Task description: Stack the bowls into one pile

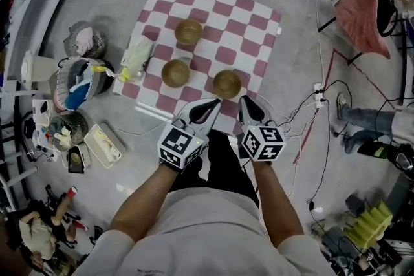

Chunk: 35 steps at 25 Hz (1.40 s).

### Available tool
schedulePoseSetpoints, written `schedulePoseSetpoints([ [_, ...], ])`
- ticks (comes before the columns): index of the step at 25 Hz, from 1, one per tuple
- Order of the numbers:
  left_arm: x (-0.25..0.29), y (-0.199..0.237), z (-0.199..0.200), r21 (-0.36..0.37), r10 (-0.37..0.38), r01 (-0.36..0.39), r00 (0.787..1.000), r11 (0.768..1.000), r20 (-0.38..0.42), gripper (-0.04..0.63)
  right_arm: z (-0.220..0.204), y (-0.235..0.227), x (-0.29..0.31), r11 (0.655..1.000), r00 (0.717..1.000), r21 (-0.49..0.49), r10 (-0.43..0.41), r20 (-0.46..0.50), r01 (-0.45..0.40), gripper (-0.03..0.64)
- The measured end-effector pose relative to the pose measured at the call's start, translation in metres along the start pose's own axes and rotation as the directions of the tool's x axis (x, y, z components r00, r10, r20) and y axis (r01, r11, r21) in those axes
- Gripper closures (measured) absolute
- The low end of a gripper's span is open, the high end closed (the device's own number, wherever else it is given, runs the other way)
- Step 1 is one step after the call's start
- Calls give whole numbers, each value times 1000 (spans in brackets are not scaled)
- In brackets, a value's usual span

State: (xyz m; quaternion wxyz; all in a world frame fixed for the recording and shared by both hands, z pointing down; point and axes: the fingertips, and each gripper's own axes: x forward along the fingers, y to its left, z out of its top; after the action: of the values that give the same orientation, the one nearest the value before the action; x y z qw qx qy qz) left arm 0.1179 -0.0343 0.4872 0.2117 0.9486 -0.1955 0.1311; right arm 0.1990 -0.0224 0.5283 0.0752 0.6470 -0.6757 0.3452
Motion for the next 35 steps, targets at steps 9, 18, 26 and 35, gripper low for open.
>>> schedulePoseSetpoints([
  [9, 56, 26, -44, -66, 27, -34, 994, 997, -110, 589, -59, -66, 67, 998, 979, 55, -32, -201, 44, 571],
  [18, 76, 38, -62, -107, 49, -65, 988, 992, -149, 589, -96, -95, 102, 985, 948, 152, -31, -318, 83, 569],
  [26, 70, 44, -74, -161, 61, -82, 989, 984, -132, 589, -109, -103, 112, 975, 934, 172, -74, -350, 141, 574],
  [35, 47, 44, -78, -180, 80, -98, 992, 979, -101, 589, -92, -90, 108, 957, 948, 256, -54, -315, 140, 600],
])
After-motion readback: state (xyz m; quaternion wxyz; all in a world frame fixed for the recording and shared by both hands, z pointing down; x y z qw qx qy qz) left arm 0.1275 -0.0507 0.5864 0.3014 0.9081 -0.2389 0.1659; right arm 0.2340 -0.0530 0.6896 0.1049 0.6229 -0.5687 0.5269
